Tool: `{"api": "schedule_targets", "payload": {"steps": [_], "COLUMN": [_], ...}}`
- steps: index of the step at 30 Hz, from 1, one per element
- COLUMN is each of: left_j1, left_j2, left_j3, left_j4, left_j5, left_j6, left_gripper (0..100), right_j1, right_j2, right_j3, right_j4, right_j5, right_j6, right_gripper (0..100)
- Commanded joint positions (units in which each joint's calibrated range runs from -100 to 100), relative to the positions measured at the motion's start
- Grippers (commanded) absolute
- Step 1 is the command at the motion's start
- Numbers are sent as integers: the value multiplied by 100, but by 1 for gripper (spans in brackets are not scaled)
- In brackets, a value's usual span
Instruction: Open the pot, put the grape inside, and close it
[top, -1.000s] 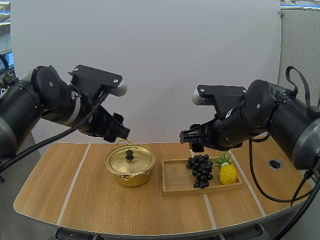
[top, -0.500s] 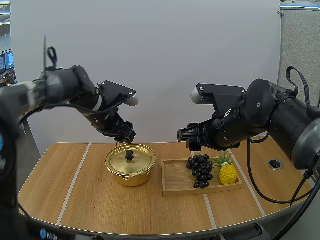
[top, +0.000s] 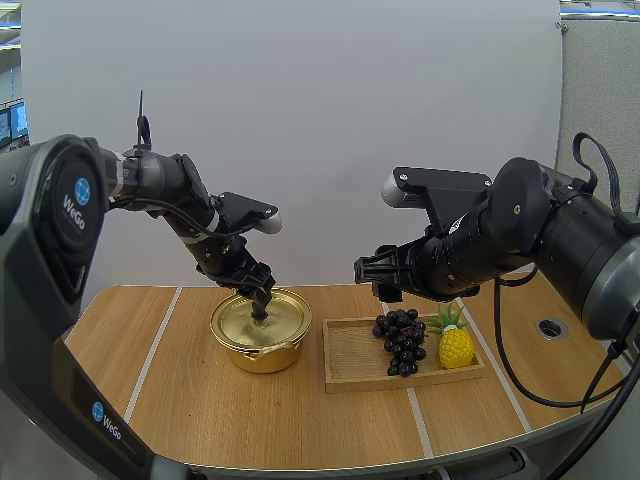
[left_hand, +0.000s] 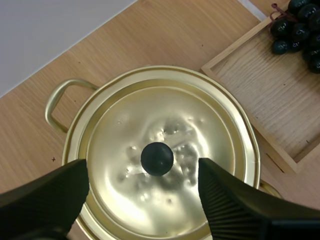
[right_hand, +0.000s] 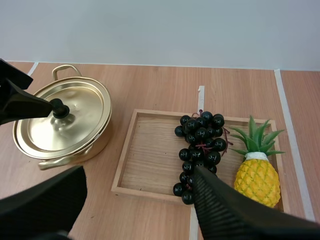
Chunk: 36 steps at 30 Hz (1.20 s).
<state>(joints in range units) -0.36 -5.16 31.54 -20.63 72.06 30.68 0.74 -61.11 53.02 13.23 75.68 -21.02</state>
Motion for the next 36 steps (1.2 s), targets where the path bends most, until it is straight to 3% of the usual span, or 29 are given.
{"api": "schedule_targets", "payload": {"steps": [1, 6, 27, 28, 29, 31, 34, 36], "left_j1": [-41, -189, -189, -189, -189, -189, -189, -189], "left_j2": [113, 272, 685, 685, 685, 685, 685, 685], "left_j3": [-52, -52, -96, -96, -96, -96, -96, -96], "left_j4": [20, 132, 171, 171, 171, 171, 171, 171], "left_j5": [-211, -411, -521, -521, -540, -520, -442, -422], "left_j6": [39, -3, -57, -81, -81, -81, -81, -103], "left_gripper": [100, 100, 100, 97, 83, 47, 0, 0], "right_j1": [-22, -22, -22, -22, -22, -22, -22, -22], "right_j2": [-3, -3, -3, -3, -3, -3, -3, -3], "right_j3": [-40, -40, -40, -40, -40, -40, -40, -40], "right_j4": [29, 29, 29, 29, 29, 29, 29, 29], "right_j5": [-97, -97, -40, -40, -40, -40, -40, -40], "right_j6": [21, 21, 21, 21, 21, 21, 21, 21], "right_gripper": [100, 100, 100, 100, 100, 100, 100, 100]}}
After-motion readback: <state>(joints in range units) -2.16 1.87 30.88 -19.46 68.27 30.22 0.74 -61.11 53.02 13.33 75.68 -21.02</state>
